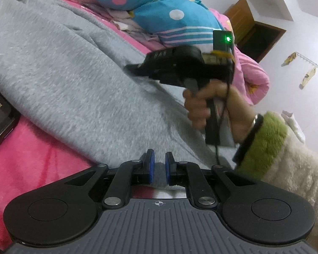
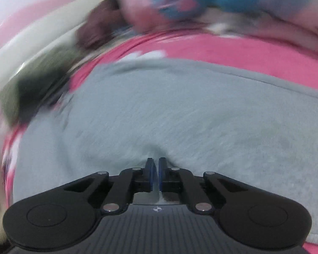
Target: Fold clothes
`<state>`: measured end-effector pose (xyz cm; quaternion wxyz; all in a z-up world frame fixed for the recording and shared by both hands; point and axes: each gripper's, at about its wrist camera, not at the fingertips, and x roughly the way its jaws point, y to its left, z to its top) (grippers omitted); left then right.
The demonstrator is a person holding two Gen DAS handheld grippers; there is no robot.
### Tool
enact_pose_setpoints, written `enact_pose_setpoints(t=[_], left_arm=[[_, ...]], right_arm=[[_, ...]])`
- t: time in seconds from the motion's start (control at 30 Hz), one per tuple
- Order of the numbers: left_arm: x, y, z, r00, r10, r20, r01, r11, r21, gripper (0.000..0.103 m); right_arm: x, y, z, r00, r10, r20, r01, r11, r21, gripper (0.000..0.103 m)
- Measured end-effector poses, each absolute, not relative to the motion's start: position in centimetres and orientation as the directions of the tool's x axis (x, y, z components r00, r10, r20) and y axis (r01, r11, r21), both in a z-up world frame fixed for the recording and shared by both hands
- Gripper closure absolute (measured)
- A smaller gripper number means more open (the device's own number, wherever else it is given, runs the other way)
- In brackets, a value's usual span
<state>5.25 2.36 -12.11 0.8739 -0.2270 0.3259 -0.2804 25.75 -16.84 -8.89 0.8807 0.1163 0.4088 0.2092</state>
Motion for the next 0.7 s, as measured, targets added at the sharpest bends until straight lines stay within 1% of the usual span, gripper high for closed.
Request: enact_pose_setpoints(t=[0.1, 0.27, 0.33, 0.4, 0.43, 0.5, 0.53, 0.6, 0.67, 0.7], left_arm=[[5.1, 2.3, -12.1, 0.632, -0.633, -0.447, 0.346, 0.747, -0.568, 0.093], [4.9, 2.1, -12.0, 0.635, -0.624, -0.455, 0.352, 0.758, -0.549, 0.093], [4.8, 2.1, -11.9, 0.636, -0.621, -0.459, 0.355, 0.763, -0.541, 0.093], [4.7, 2.1, -11.9, 0.637, -0.619, -0.46, 0.357, 0.765, -0.536, 0.093], [4.7, 2.1, -11.8, 0.637, -0.618, -0.46, 0.358, 0.766, -0.534, 0.093], [4.6, 2.1, -11.8, 0.638, -0.617, -0.461, 0.361, 0.768, -0.529, 0.093], [4.5, 2.1, -11.8, 0.638, -0.616, -0.461, 0.362, 0.769, -0.527, 0.093], [4.5, 2.1, -11.7, 0.639, -0.615, -0.462, 0.364, 0.771, -0.523, 0.093], [4.4, 2.2, -11.7, 0.64, -0.614, -0.462, 0.366, 0.773, -0.518, 0.093], [4.4, 2.2, -11.7, 0.64, -0.613, -0.463, 0.368, 0.773, -0.516, 0.093]], right_arm=[[24.8, -17.2, -7.8, 0.615, 0.414, -0.671, -0.257, 0.91, 0.325, 0.1], [20.9, -15.5, -4.9, 0.628, 0.508, -0.59, -0.451, 0.855, 0.256, 0.099], [20.4, -14.0, -4.8, 0.591, 0.553, -0.588, -0.522, 0.817, 0.244, 0.099], [21.6, -12.0, -5.6, 0.542, 0.562, -0.625, -0.533, 0.805, 0.262, 0.098], [22.4, -11.2, -6.3, 0.518, 0.562, -0.644, -0.525, 0.804, 0.279, 0.098], [24.2, -10.3, -7.9, 0.513, 0.522, -0.681, -0.452, 0.839, 0.302, 0.099], [25.0, -10.7, -8.3, 0.524, 0.527, -0.669, -0.42, 0.843, 0.335, 0.102], [26.7, -11.5, -9.0, 0.55, 0.53, -0.645, -0.35, 0.848, 0.398, 0.103], [27.1, -12.7, -8.8, 0.607, 0.453, -0.653, -0.237, 0.887, 0.396, 0.099], [26.8, -13.4, -8.4, 0.619, 0.423, -0.661, -0.204, 0.9, 0.385, 0.099]])
